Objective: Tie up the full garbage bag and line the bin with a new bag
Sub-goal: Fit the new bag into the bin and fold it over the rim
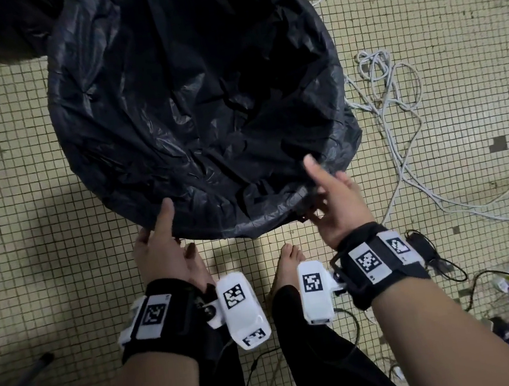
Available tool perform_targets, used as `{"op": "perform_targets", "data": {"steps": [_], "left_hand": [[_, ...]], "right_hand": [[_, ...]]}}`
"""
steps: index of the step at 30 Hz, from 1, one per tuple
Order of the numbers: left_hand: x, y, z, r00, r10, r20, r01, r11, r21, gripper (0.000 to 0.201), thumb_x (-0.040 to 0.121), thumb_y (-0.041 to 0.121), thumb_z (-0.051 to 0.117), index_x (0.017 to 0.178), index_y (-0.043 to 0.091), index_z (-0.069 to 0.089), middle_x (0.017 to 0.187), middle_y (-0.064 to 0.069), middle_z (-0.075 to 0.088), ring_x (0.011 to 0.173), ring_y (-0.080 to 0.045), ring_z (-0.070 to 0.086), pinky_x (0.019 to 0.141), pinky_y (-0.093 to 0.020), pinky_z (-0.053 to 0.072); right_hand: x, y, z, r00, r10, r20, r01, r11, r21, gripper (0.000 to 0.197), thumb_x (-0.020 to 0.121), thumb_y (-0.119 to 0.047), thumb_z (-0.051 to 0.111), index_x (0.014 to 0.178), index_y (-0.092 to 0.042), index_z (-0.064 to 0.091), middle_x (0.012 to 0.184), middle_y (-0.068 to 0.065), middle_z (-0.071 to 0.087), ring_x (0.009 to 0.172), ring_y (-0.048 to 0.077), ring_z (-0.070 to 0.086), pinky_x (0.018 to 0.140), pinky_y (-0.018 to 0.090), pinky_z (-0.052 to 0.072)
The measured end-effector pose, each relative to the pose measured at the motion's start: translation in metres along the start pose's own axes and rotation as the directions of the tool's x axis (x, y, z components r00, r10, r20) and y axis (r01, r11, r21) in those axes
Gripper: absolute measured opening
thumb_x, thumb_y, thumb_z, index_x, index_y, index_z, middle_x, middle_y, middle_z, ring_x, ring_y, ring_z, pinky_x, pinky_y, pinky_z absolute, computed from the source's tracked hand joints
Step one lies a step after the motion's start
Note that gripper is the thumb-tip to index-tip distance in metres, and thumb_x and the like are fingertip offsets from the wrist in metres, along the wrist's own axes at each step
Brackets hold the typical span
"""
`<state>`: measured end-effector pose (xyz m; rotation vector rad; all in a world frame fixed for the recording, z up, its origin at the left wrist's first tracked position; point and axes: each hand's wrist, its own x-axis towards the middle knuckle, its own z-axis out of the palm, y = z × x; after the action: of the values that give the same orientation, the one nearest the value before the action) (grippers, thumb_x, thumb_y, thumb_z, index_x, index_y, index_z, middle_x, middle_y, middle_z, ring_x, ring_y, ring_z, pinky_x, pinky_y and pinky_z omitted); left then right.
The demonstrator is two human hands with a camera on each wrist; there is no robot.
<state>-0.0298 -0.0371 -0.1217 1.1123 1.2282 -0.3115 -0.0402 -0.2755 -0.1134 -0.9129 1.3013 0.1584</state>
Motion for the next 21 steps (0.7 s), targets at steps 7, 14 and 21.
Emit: {"op": "perform_targets", "data": {"steps": [7,14,21], "left_hand": [[-0.048,-0.037,0.038,0.934,-0.325,0.148,0.344,0.93,-0.131,0.03,0.087,0.014,0.075,0.113,0.004,0.064,0.118,-0.014,0.065,0.108,-0.021,0.067,0.089,-0.043,0.06],[-0.05,-0.043,0.034,0.966,-0.141,0.216,0.196,0.945,-0.262,0.027,0.09,0.018,0.071,0.111,0.004,0.061,0.111,-0.011,0.075,0.105,-0.019,0.072,0.093,-0.043,0.058],[-0.021,-0.019,0.022,0.993,-0.029,0.115,0.059,0.962,-0.268,0.043,0.082,0.021,0.079,0.119,0.005,0.064,0.109,-0.01,0.076,0.103,-0.023,0.073,0.08,-0.035,0.06]], "right_hand": [[0.025,-0.045,-0.003,0.991,-0.032,0.127,0.04,0.997,-0.061,0.025,0.08,-0.018,0.079,0.102,-0.008,0.071,0.089,0.006,0.076,0.073,0.02,0.073,0.063,0.028,0.057],[0.039,-0.038,-0.004,0.94,0.074,0.334,-0.098,0.994,0.055,0.058,0.084,-0.011,0.064,0.139,0.001,0.051,0.145,0.022,0.051,0.136,0.037,0.047,0.116,0.051,0.036],[0.032,-0.01,0.009,0.904,0.12,0.411,-0.191,0.972,0.137,0.073,0.08,-0.004,0.064,0.149,0.001,0.039,0.147,0.023,0.048,0.137,0.038,0.046,0.113,0.051,0.038]]}}
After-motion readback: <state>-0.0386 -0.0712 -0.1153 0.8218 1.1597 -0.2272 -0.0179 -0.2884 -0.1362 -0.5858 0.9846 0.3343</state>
